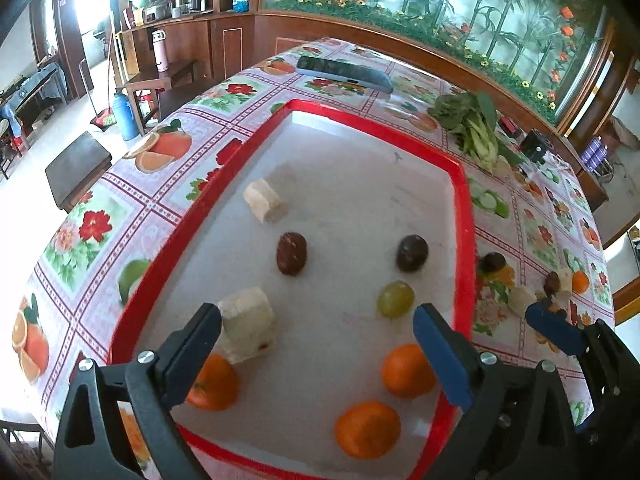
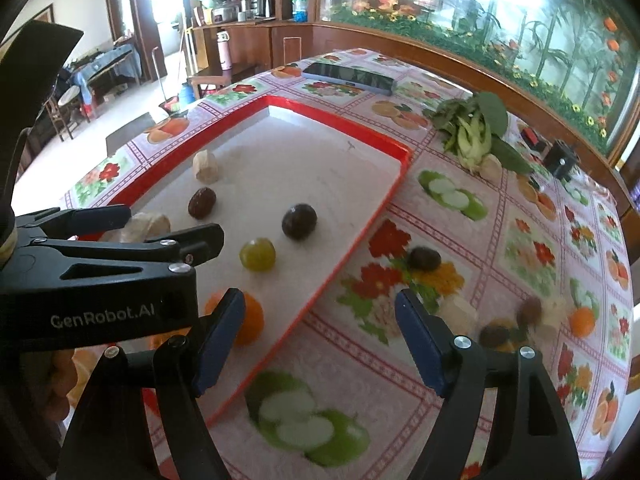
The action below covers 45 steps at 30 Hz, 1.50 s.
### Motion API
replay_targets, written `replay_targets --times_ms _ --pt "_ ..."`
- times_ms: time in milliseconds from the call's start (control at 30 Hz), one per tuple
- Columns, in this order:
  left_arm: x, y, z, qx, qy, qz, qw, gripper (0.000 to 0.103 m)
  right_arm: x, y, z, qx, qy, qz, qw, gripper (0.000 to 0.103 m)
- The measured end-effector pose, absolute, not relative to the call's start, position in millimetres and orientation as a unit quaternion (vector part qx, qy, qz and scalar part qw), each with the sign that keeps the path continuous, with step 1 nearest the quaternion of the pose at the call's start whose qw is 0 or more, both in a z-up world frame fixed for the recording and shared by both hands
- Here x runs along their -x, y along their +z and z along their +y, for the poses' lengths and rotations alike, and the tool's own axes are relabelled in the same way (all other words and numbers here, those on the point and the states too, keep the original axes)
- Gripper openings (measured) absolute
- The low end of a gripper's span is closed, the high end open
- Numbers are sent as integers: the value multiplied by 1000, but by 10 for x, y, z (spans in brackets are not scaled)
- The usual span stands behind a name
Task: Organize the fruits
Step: 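Withdraw both open grippers from the tray toward the remaining fruit, then grasp another white banana chunk with the left gripper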
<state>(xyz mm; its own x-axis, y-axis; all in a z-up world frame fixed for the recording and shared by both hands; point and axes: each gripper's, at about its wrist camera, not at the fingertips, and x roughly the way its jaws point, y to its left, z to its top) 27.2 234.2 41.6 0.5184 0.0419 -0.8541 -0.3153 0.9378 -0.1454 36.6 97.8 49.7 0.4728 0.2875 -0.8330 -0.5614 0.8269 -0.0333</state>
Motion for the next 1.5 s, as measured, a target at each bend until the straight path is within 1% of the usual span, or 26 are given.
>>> replay_targets --times_ms 367,833,1067,1233,1500 --pt "27 503 1832 118 94 470 870 98 -214 484 446 112 244 462 846 77" --pt "-6 489 1070 88 50 490 866 98 -309 380 -590 51 180 478 858 77" --pt "-226 427 778 74 30 499 863 98 -358 319 -1061 28 146 484 862 77" --pt "-538 393 684 71 22 502 862 98 -345 292 -1219 18 141 489 861 77" --pt "-830 272 606 50 26 502 863 98 -381 269 -1356 7 141 490 860 77"
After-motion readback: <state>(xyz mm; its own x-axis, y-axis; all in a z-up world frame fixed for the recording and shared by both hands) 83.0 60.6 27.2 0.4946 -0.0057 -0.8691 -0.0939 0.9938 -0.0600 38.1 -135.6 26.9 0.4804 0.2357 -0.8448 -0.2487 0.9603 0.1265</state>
